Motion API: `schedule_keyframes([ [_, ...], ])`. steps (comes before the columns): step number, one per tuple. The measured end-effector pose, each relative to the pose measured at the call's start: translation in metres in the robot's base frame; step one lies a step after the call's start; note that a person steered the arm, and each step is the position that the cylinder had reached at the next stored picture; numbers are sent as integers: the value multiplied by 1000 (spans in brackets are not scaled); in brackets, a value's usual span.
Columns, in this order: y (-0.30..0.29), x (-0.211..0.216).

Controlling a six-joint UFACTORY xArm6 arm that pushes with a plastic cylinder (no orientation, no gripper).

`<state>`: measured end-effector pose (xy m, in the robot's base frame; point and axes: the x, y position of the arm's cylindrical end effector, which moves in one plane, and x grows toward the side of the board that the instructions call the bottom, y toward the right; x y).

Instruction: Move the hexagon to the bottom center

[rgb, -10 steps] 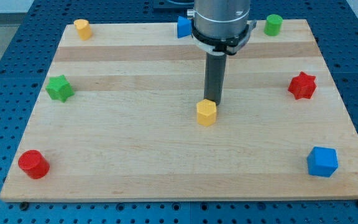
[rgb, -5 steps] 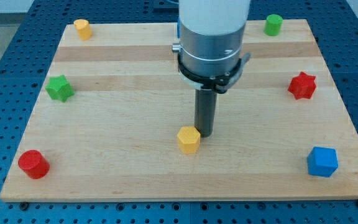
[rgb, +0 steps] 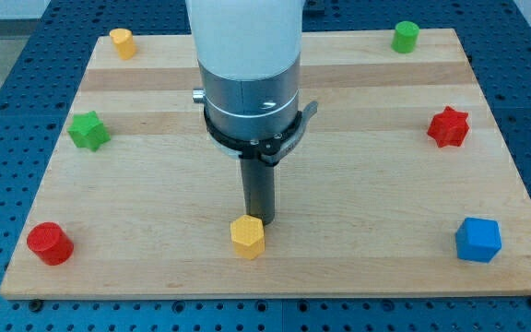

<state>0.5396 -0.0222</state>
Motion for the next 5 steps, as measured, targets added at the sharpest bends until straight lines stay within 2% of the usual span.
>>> schedule_keyframes([
  [2, -10, -9],
  [3, -52, -11],
  [4, -70, 28],
  [5, -60, 38],
])
